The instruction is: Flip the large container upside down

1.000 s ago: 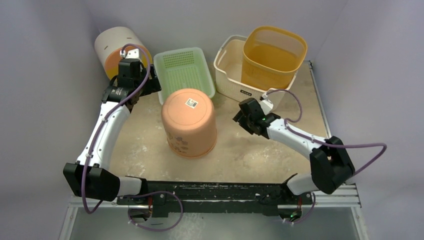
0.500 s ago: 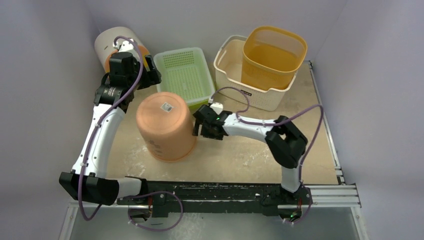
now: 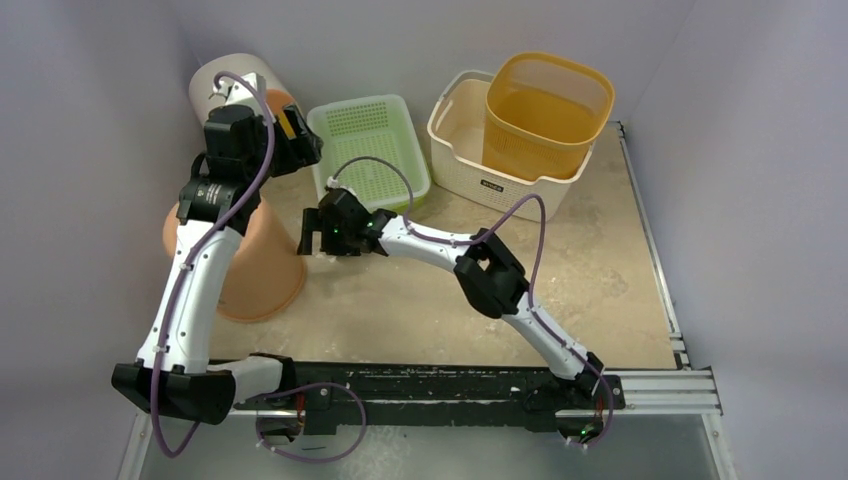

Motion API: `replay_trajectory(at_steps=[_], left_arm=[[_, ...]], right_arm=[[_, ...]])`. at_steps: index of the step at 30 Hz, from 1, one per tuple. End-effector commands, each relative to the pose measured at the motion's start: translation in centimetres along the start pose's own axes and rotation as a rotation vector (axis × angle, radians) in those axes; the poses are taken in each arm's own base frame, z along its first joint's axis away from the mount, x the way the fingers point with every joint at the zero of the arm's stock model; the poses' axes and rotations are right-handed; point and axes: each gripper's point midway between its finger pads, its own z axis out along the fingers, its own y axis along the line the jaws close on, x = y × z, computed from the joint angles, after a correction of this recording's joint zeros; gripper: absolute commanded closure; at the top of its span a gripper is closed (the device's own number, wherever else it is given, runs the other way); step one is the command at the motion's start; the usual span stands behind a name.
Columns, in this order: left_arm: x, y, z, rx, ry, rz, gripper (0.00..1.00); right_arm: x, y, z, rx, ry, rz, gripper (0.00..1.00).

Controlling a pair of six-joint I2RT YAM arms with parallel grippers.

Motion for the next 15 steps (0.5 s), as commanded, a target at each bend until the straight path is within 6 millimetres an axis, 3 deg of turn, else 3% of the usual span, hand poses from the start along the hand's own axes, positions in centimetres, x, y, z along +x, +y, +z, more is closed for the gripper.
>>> replay_trajectory(at_steps=[1,3,6,7,9,11,15], left_arm=[[0.4,-0.8,-0.3,0.049,-0.023,-0.017,0.23],[1.8,-0.2,0.2,0.036,0.006,-0.014,0.23],[4.2,1.0,0.9,0.005,0.056,-0.010,0.23],[4.9,1.3,1.1,-0.002,0.070,-0.011,0.23],[6.6,1.9,1.6,-0.011,0.106,-0.012,0.23],[8.4,2.5,2.1,-0.021,0.148,-0.014,0.23],[11.7,4.4,2.2,-0.088,0.225,-0.007,0.23]], right_arm=[[-0.3,8.1,-1.7,-0.354,0.019,-0.079,0.00],[0.7,9.0,-1.9,-0.394,0.048,-0.112,0.00],[0.8,7.7,-3.2,-0.345,0.031,-0.092,0.00],[0.9,6.3,-3.7,-0.304,0.020,-0.063,0.00],[-0.9,4.6,-6.0,-0.253,-0.040,-0.020,0.00],[-1.4,1.5,-7.4,-0.154,-0.077,0.000,0.00],[-3.2,-2.3,-11.9,0.001,-0.172,-0.018,0.00]])
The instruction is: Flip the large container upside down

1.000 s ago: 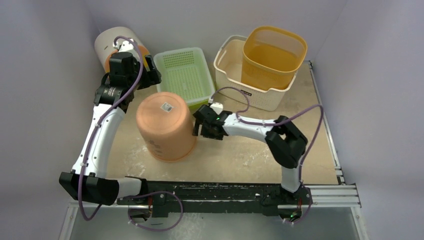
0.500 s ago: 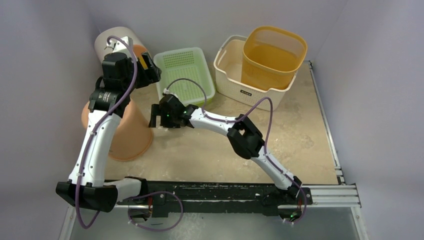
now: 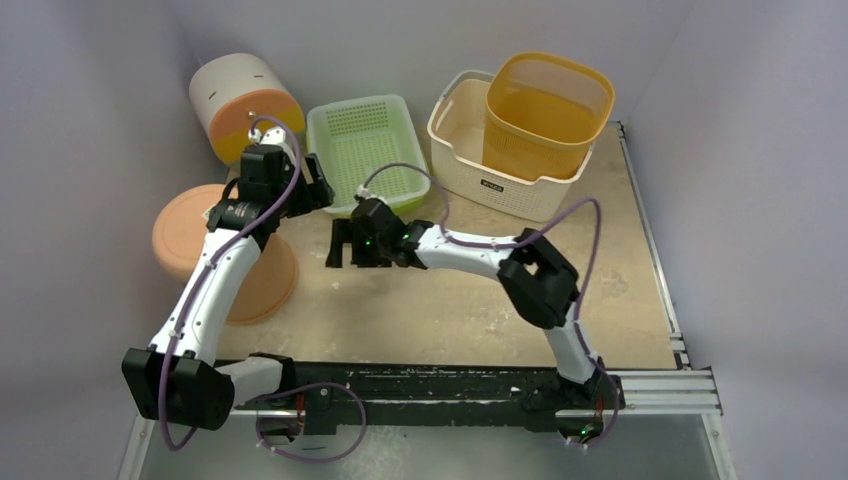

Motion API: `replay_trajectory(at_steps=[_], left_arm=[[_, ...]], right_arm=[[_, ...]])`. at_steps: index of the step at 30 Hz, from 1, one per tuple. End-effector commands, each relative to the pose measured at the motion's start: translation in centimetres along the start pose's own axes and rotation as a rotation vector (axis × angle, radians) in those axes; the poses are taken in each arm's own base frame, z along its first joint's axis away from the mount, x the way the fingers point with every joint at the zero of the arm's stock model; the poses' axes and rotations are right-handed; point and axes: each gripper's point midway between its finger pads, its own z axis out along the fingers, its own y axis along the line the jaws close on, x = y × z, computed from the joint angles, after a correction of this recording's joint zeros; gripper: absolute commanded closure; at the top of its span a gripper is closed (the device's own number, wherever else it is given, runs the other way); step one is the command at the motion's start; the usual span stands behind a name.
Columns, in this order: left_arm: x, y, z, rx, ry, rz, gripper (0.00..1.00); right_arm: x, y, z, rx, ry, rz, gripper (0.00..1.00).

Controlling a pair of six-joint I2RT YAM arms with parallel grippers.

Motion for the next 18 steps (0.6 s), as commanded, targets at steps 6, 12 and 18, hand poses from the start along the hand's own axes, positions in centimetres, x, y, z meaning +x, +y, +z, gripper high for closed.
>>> replay_trajectory(at_steps=[6,12,18], left_arm=[[4.2,5.6,0.5,-0.256,0.083,0.036,0.23],[6.3,9.7,0.7,-0.459,0.152,0.075,0.22],[5.3,11.4,1.2,-0.554,0.110,0.076,0.21]], right_arm=[[-8.7,-4.2,-13.0,0.244,-0.292,-0.008,0.00],[-14.0,-7.2,-21.1,0.360,-0.442,-0.044,0.00],[-20.9,-7.5,-28.9,0.423,-0.625,-0.147,0.00]])
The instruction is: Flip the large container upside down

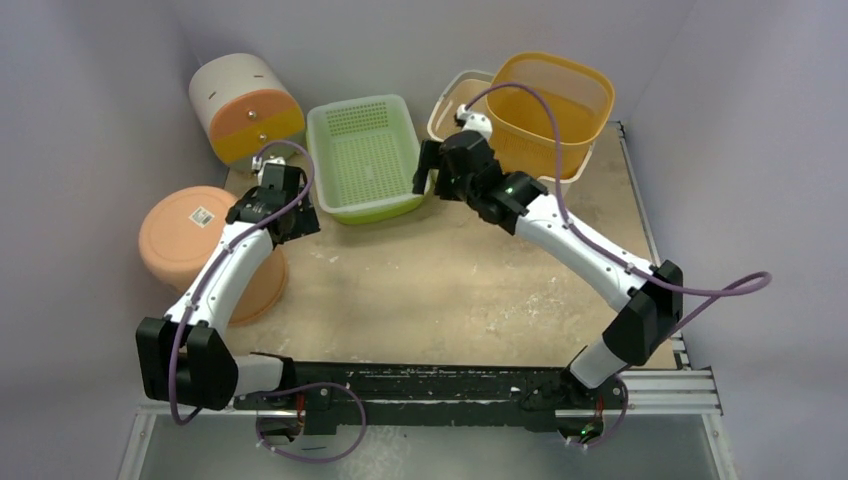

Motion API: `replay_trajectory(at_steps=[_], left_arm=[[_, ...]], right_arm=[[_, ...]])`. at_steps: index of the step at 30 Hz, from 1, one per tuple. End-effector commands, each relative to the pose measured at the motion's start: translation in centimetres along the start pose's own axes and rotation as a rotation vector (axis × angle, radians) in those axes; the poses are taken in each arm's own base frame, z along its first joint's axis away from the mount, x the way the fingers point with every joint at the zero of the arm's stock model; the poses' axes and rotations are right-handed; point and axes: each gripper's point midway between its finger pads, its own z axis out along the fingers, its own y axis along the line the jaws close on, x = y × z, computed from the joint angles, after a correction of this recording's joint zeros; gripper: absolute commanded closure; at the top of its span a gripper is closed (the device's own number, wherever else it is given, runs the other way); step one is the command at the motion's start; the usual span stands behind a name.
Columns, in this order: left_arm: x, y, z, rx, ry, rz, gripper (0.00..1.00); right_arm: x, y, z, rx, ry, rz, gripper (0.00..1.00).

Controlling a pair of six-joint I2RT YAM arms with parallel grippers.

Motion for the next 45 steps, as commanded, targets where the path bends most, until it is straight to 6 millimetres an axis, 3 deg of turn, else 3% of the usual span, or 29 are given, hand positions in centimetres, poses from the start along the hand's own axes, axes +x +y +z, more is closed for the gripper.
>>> replay_trajectory(at_steps=[1,4,7,13,18,21,27,29,32,35,39,41,45], left_arm=[[-1.6,1.9,0.4,-0.107,-0.058,-0.007,0.21],[-2.3,1.3,0.4,-0.090,-0.060,-0.010,0.21],[-3.5,-0.5,-0.3,0.009,-0.071,-0.016,0.21],[-7.8,-5.1,-5.0,0.305,-0.197,-0.066,0.21],[-9.2,-7.9,-8.5,0.508,-0.228,-0.080,0.24],[-9.2,-8.5,-8.5,0.538,-0.229,-0.102,0.24],[-8.6,-8.0,-7.5,0.500,-0.218,-0.091,0.24],[-8.4,-7.8,-7.2,0.488,-0.214,-0.087,0.24],[-7.8,-7.7,-6.5,0.470,-0.195,-0.079,0.24],[-7.5,-7.6,-6.3,0.463,-0.186,-0.069,0.23],[-7.3,-7.4,-6.1,0.453,-0.184,-0.057,0.24],[-7.3,-7.2,-6.2,0.450,-0.187,-0.059,0.23],[-7.8,-7.5,-6.7,0.464,-0.197,-0.078,0.23]], right_arm=[[-8.6,-1.8,-3.4,0.064,-0.189,-0.121,0.00],[-11.8,-3.0,-3.8,0.158,-0.240,-0.168,0.00],[-14.2,-3.9,-3.7,0.215,-0.259,-0.223,0.00],[-18.5,-5.6,-3.1,0.279,-0.313,-0.253,0.01],[-19.0,-8.6,-0.2,0.347,-0.234,-0.253,0.10],[-18.6,-9.2,1.7,0.341,-0.203,-0.269,0.17],[-18.4,-10.2,3.6,0.322,-0.174,-0.276,0.23],[-18.0,-10.4,4.1,0.314,-0.156,-0.280,0.32],[-17.6,-10.7,4.3,0.318,-0.142,-0.283,0.65],[-17.6,-11.3,4.0,0.344,-0.145,-0.283,0.83],[-17.5,-12.3,3.7,0.382,-0.132,-0.308,0.90],[-17.3,-13.0,3.7,0.404,-0.118,-0.311,1.00],[-19.0,-12.8,2.0,0.397,-0.160,-0.286,1.00]])
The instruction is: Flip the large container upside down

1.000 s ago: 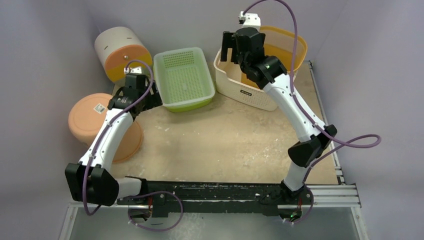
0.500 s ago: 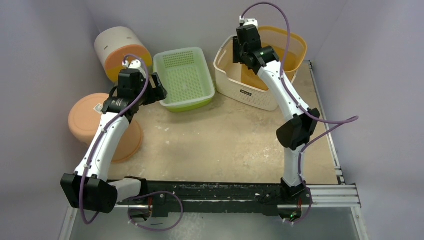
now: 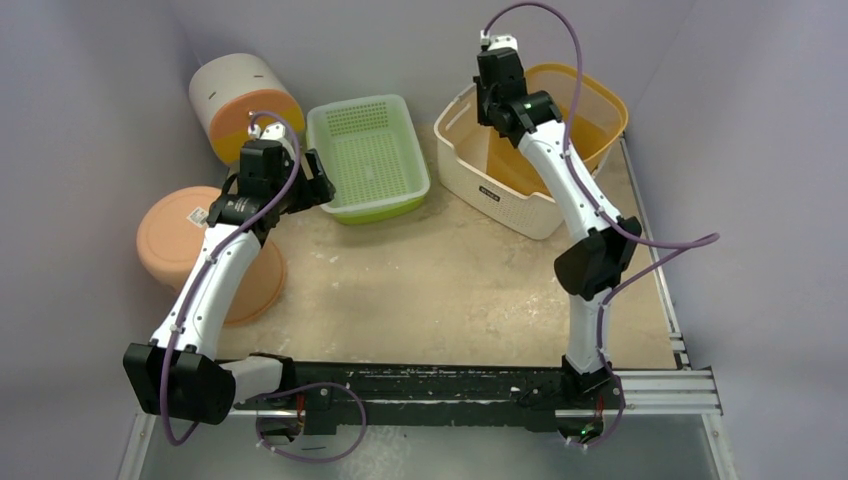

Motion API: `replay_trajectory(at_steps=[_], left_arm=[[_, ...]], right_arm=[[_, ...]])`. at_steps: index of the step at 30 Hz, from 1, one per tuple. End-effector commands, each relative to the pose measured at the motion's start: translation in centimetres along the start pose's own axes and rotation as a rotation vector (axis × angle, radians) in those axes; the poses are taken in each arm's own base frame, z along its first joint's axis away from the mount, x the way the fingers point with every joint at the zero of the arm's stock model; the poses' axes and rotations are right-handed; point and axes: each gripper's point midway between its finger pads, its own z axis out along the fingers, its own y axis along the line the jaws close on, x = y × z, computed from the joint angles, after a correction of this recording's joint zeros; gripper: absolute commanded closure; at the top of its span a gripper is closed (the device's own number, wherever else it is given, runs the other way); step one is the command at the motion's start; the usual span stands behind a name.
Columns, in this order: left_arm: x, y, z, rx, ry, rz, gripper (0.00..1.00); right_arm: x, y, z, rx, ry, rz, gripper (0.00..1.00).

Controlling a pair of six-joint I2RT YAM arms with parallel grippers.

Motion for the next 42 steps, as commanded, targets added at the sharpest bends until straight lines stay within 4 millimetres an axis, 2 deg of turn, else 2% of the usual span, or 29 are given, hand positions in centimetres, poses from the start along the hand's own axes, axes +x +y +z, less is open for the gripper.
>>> replay_trajectory(at_steps=[1,6,10,11,14,17,21,24,26,28,32,37,40,42], left_arm=[[-1.6,-0.6,-0.6,0.017,-0.052,-0.011,0.23],[-3.5,-1.7,-1.7,0.050,-0.102,-0.056,0.23],[-4.7,-2.4,-2.5,0.071,-0.143,-0.095,0.23],[-4.9,-2.5,-2.7,0.078,-0.152,-0.104,0.23],[-5.2,-2.6,-2.8,0.083,-0.168,-0.125,0.23],[-5.3,-2.6,-2.8,0.078,-0.172,-0.131,0.23],[-5.9,-2.2,-3.4,0.050,-0.188,-0.136,0.23],[-6.6,-1.9,-4.1,0.023,-0.206,-0.140,0.23],[-6.9,-1.6,-4.5,0.005,-0.220,-0.143,0.23],[-7.2,-0.9,-4.9,-0.034,-0.234,-0.146,0.23],[-7.9,0.4,-6.3,-0.114,-0.266,-0.145,0.23],[-9.2,1.5,-8.7,-0.195,-0.314,-0.154,0.23],[-9.7,1.5,-9.9,-0.191,-0.337,-0.167,0.23],[-9.6,1.2,-10.3,-0.173,-0.342,-0.178,0.24]], right_arm=[[-4.2,-3.0,-4.1,0.035,-0.096,0.058,1.00],[-11.3,-4.8,-10.8,-0.015,-0.323,0.149,1.00],[-15.9,-5.2,-17.7,-0.153,-0.503,0.220,1.00],[-17.0,-5.3,-20.1,-0.207,-0.555,0.241,1.00],[-18.6,-4.3,-25.1,-0.370,-0.650,0.256,1.00],[-19.0,-2.9,-29.5,-0.522,-0.728,0.258,1.00],[-18.0,-0.3,-33.8,-0.753,-0.759,0.268,1.00],[-17.3,1.4,-36.7,-0.862,-0.773,0.283,1.00],[-16.4,2.7,-37.5,-0.909,-0.740,0.285,1.00],[-14.8,4.8,-37.6,-0.966,-0.677,0.290,1.00],[-9.8,9.0,-36.8,-1.021,-0.550,0.351,1.00],[-4.2,11.1,-34.5,-1.020,-0.436,0.483,1.00],[-0.9,13.6,-33.5,-1.031,-0.351,0.489,1.00],[0.1,15.1,-33.9,-1.050,-0.330,0.520,1.00]])
